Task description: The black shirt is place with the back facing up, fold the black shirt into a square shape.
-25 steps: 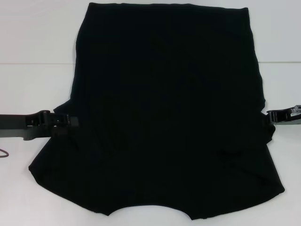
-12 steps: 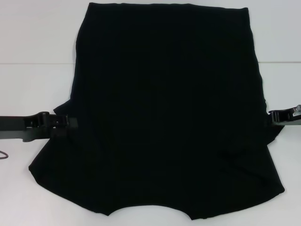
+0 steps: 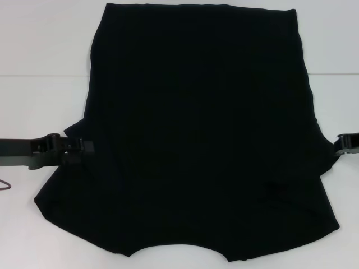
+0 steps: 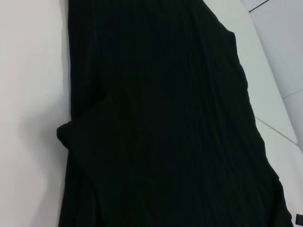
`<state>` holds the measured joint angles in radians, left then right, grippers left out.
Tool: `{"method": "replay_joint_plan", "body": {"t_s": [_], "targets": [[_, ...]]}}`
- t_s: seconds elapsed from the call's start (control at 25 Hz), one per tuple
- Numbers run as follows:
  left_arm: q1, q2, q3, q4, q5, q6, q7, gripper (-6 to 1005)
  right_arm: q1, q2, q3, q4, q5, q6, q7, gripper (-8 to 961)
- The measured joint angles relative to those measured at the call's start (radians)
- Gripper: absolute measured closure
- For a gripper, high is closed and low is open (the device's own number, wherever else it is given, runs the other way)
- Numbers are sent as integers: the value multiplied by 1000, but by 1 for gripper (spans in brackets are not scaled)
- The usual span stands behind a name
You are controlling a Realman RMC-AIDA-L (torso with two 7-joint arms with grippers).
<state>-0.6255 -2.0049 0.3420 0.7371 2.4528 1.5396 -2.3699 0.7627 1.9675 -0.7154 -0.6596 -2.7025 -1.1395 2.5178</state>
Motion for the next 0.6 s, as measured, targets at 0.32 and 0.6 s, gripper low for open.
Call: {"method": "replay_joint_plan", "body": {"t_s": [0.32,0.6], "targets": [[-3,1,0,-1,0,-3,0,465,-24,-14,70,-29,-1,-36,-5,793],[-7,3,0,-2,0,-4,0,465,-25,-11,47,-19,-6,13,-3,587]]}}
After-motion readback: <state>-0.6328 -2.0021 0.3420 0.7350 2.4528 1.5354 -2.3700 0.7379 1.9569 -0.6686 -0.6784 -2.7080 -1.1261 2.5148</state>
